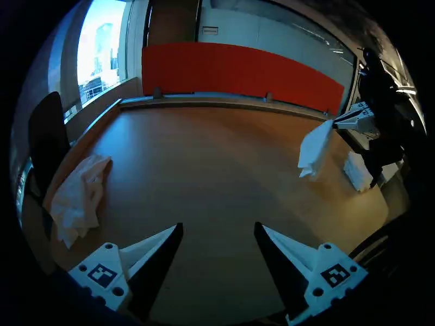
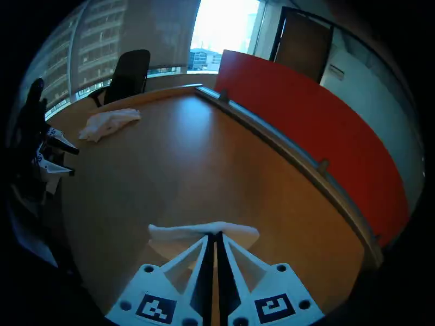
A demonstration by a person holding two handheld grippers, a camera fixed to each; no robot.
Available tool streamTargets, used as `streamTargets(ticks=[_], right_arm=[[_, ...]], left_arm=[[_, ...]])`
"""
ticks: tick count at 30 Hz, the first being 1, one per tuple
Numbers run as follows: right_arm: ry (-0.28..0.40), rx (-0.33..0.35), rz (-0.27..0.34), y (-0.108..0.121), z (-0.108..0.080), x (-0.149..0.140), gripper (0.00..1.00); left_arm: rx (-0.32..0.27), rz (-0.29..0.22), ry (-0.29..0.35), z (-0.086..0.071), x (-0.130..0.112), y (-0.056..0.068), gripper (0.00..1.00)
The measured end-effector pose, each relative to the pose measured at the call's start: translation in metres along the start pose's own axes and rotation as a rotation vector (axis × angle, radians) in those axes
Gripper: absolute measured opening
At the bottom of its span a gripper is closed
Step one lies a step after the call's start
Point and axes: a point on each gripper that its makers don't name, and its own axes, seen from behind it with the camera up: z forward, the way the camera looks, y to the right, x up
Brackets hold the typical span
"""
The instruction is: Fold towel
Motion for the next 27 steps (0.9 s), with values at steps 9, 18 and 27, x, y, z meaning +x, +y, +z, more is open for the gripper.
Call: streamTargets(ticks=[9,18,27], right_arm=[[-0.010,-0.056,0.030,0.050,-0.030,-0.014,0.03],[-0.038,-0.117,0.071,0.104,-0.059,-0.037,0.03],[-0.088,-0.177,0.100,0.156,-0.088,-0.069,0.03]], left_arm=[[-0.002,0.014,0.006,0.001,0.006,0.003,0.97],[0.000,0.025,0.004,0.002,0.009,0.005,0.97],[-0.001,0.027,-0.002,0.003,0.010,0.010,0.97]])
